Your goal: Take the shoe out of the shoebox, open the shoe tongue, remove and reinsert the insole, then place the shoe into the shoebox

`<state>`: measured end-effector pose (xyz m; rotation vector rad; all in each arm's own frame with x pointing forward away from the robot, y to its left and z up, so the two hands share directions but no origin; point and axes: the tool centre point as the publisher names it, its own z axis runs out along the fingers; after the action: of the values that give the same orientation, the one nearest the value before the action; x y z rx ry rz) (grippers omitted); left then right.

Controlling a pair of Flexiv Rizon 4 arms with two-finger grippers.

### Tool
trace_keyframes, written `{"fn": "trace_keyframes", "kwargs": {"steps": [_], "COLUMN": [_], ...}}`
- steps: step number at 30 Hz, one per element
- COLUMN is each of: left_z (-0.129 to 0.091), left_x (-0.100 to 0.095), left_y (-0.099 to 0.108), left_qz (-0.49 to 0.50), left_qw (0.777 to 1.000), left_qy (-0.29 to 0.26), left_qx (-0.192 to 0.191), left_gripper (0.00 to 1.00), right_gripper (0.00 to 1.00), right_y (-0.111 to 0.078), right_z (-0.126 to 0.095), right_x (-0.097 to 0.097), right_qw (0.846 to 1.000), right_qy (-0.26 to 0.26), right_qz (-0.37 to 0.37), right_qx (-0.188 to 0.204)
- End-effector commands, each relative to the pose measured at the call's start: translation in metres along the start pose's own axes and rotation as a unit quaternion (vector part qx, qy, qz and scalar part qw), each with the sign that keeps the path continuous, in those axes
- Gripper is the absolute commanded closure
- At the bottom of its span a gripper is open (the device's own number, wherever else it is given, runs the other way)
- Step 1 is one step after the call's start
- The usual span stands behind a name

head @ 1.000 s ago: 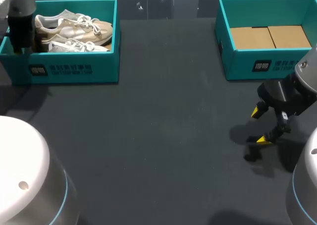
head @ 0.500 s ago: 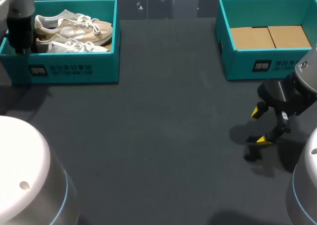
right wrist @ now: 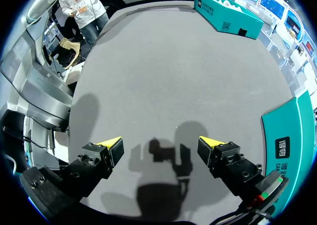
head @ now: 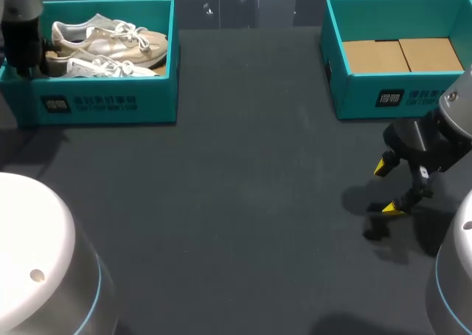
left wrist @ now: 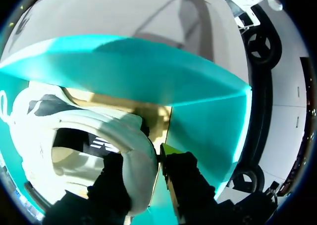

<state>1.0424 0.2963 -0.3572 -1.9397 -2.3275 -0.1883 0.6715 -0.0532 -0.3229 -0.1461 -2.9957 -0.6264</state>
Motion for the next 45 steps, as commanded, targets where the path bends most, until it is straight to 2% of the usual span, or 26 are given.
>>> {"fn": "trace_keyframes", "kwargs": {"steps": [1,9,21,28,32,39,45], "left_z": [-0.009,-0.026,-0.049,-0.075,-0.086,-0.088,-0.108], "left_x": [0.006,0.009,0.019,0.021,0.020,0.017,0.022], "left_y": [-0.001,0.001,0.007,0.010,0.012,0.016,0.022], "left_qz": [0.003,-0.001,-0.003,-0.001,0.006,0.018,0.014], "left_qw": [1.000,0.999,0.998,0.998,0.998,0.998,0.998], "left_qy": [-0.014,-0.033,-0.056,-0.068,-0.070,-0.054,-0.058], "left_qx": [0.003,-0.012,-0.008,-0.009,-0.007,-0.003,-0.006], "left_gripper": [1.00,1.00,1.00,1.00,1.00,1.00,1.00], "right_gripper": [0.00,0.00,0.00,0.00,0.00,0.00,0.00], "right_y": [0.000,0.000,0.000,0.000,0.000,0.000,0.000], "right_z": [0.000,0.000,0.000,0.000,0.000,0.000,0.000], "right_x": [0.001,0.001,0.001,0.001,0.001,0.001,0.001], "right_qw": [1.000,1.000,1.000,1.000,1.000,1.000,1.000], "right_qy": [-0.001,-0.001,-0.001,-0.001,-0.001,-0.001,-0.001], "right_qz": [0.000,0.000,0.000,0.000,0.000,0.000,0.000], "right_qx": [0.000,0.000,0.000,0.000,0.000,0.000,0.000]}}
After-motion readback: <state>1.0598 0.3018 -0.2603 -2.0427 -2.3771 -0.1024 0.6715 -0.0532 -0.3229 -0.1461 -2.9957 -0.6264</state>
